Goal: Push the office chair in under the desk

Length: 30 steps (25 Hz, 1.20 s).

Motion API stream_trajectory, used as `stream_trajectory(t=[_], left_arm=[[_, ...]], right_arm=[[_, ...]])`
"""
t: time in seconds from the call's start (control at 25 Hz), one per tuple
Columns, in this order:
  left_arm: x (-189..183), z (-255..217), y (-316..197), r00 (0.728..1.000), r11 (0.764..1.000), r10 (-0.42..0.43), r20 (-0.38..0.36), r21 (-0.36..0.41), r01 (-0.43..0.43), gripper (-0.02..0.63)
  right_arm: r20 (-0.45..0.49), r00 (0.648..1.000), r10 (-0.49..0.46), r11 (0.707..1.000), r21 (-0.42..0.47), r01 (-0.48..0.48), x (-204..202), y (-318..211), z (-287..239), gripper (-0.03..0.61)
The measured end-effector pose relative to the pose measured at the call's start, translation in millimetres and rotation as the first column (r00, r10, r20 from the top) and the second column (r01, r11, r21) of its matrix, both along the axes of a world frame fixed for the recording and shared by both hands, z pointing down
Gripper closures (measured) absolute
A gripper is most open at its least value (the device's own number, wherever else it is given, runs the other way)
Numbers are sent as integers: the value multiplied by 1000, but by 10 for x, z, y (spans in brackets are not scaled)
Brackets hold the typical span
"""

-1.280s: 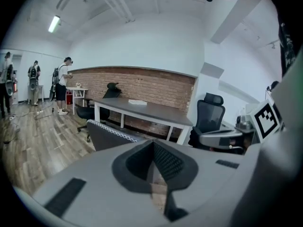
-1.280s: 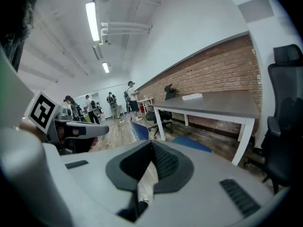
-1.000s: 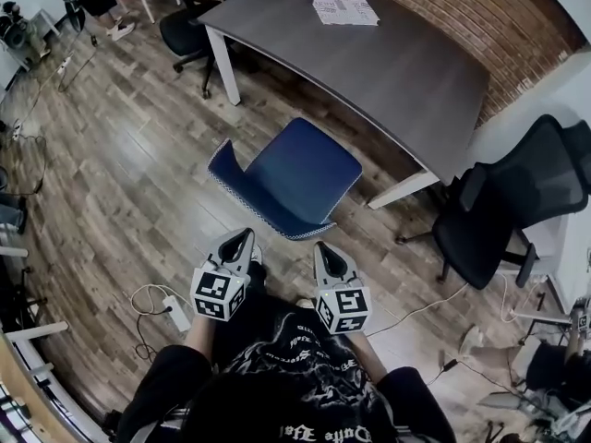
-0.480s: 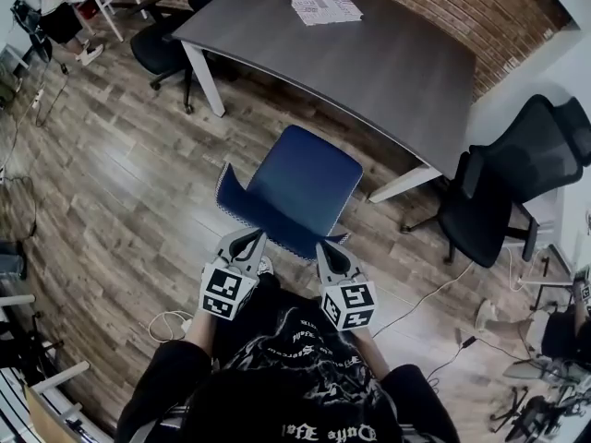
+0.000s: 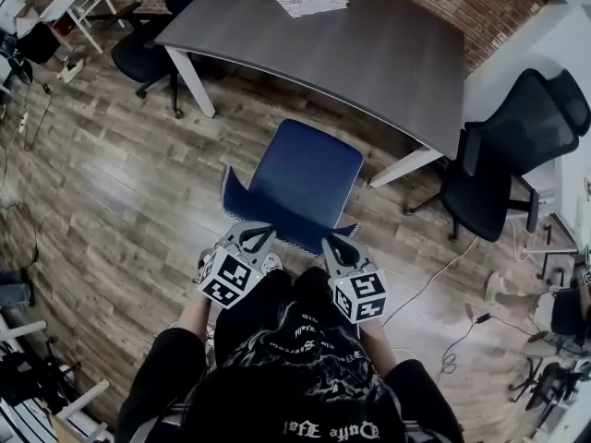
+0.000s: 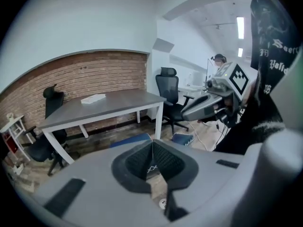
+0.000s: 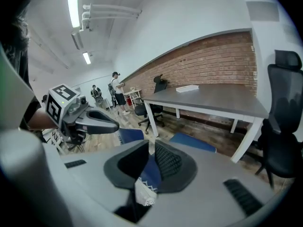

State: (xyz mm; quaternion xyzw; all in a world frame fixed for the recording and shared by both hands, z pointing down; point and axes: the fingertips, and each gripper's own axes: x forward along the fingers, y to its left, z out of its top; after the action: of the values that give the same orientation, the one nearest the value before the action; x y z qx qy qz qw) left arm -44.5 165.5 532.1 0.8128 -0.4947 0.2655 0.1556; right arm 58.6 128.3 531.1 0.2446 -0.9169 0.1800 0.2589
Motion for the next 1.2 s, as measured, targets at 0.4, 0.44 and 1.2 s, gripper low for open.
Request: stream_trajectory(t=[0.4,0.44,1.2], left_arm=[[172,152,56,922,918,372,112,-192,-347,408],[188,174,80,903,899,411,123,-217,-380,408],[54,794,155,659,701,698,280,-454,-550,364]], right_arm=[[-97,964,-249,968,-28,248,-193,271,68,392],[-112,954,-279,960,-32,277,-218,305,88,382],[-419,741,-524,843,-128,523,-466,461,700,348]])
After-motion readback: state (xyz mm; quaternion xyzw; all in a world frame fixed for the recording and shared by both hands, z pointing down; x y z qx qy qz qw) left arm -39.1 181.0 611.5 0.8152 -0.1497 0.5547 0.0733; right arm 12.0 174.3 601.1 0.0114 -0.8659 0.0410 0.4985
